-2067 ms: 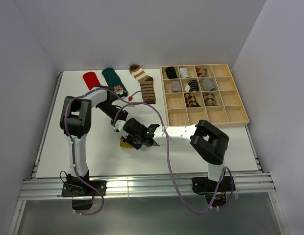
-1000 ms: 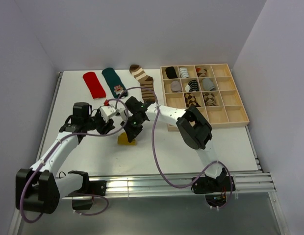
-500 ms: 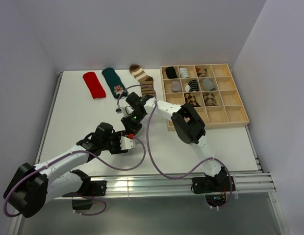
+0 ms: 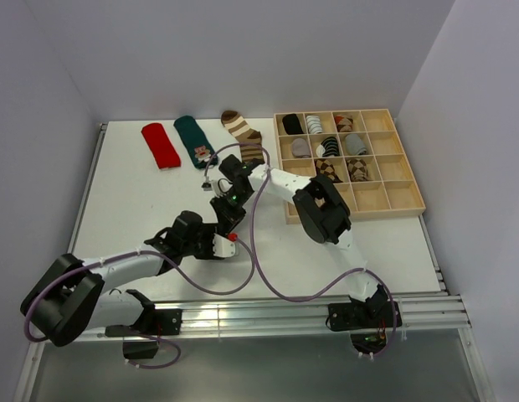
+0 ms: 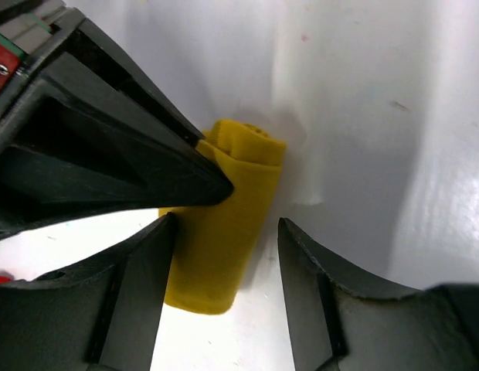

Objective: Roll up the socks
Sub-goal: Roll the sock at the center of the board.

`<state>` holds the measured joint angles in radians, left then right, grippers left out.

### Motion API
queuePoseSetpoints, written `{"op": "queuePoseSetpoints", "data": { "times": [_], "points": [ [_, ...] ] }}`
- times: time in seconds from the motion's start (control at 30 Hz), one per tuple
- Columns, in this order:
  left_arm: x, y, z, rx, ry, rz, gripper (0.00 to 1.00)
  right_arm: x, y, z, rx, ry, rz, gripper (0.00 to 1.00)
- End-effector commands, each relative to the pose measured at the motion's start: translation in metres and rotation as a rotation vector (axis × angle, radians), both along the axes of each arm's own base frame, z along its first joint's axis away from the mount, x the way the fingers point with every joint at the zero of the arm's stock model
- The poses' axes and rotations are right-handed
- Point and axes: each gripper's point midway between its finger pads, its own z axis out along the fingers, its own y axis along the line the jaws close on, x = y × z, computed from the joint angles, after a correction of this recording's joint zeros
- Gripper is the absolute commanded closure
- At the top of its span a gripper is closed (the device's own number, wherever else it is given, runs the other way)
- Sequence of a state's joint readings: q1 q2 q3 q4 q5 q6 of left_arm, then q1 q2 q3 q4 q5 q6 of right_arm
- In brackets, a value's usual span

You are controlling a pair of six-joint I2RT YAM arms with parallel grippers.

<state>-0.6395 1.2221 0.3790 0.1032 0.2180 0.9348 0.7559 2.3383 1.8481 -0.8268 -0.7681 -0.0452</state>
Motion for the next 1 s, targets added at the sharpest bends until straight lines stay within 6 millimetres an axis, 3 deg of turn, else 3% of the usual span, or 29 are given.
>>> {"op": "queuePoseSetpoints", "data": {
  "times": [0.0, 0.23, 0.33, 0.37, 0.43, 0.5, 0.53, 0.57, 0.6, 0.67, 0.7, 0.73, 0.8, 0.83, 0.9, 0.93, 0.97],
  "points": [
    [0.009, 0.0, -0.005, 0.033, -0.005, 0.013, 0.4, -0.005, -0.02, -0.03, -0.102, 0.023, 0.021, 0.86],
    [0.003, -0.002, -0.029, 0.107, 0.134, -0.01, 0.59, -0.002, -0.026, -0.032, -0.095, 0.03, 0.005, 0.81],
    [-0.007, 0.001, -0.037, 0.152, 0.213, -0.016, 0.7, 0.011, -0.024, -0.024, -0.084, -0.035, -0.043, 0.7],
    [-0.01, 0.002, -0.04, 0.16, 0.244, -0.02, 0.76, 0.016, -0.027, -0.016, -0.094, -0.054, -0.091, 0.63],
    [-0.016, 0.003, -0.045, 0.177, 0.281, -0.027, 0.79, 0.024, -0.029, -0.012, -0.072, -0.091, -0.147, 0.57],
    [-0.022, 0.004, -0.047, 0.191, 0.328, -0.035, 0.8, 0.046, -0.027, 0.016, 0.001, -0.167, -0.248, 0.5],
    [-0.021, 0.001, -0.046, 0.188, 0.341, -0.035, 0.8, 0.044, -0.035, 0.014, -0.013, -0.144, -0.308, 0.49],
    [-0.023, 0.002, -0.046, 0.188, 0.357, -0.036, 0.81, 0.05, -0.037, 0.035, 0.031, -0.175, -0.349, 0.48],
    [-0.024, 0.001, -0.045, 0.181, 0.367, -0.041, 0.81, 0.067, -0.042, 0.045, 0.067, -0.214, -0.417, 0.47],
    [-0.024, 0.001, -0.043, 0.172, 0.372, -0.038, 0.82, 0.068, -0.056, 0.06, 0.095, -0.203, -0.511, 0.46],
    [-0.028, 0.002, -0.044, 0.181, 0.393, -0.04, 0.82, 0.081, -0.063, 0.069, 0.127, -0.239, -0.559, 0.46],
    [-0.026, 0.001, -0.042, 0.179, 0.402, -0.039, 0.82, 0.079, -0.073, 0.066, 0.109, -0.238, -0.601, 0.45],
    [-0.03, 0.0, -0.041, 0.175, 0.436, -0.047, 0.82, 0.085, -0.079, 0.093, 0.163, -0.307, -0.649, 0.45],
    [-0.03, 0.0, -0.039, 0.178, 0.453, -0.045, 0.82, 0.083, -0.088, 0.089, 0.151, -0.295, -0.695, 0.45],
    [-0.032, -0.001, -0.037, 0.173, 0.483, -0.055, 0.83, 0.087, -0.099, 0.108, 0.184, -0.349, -0.759, 0.45],
    [-0.034, -0.003, -0.035, 0.159, 0.504, -0.061, 0.83, 0.086, -0.111, 0.102, 0.171, -0.329, -0.809, 0.45],
    [-0.035, -0.003, -0.032, 0.16, 0.529, -0.063, 0.83, 0.086, -0.118, 0.116, 0.201, -0.355, -0.841, 0.45]
  ]
}}
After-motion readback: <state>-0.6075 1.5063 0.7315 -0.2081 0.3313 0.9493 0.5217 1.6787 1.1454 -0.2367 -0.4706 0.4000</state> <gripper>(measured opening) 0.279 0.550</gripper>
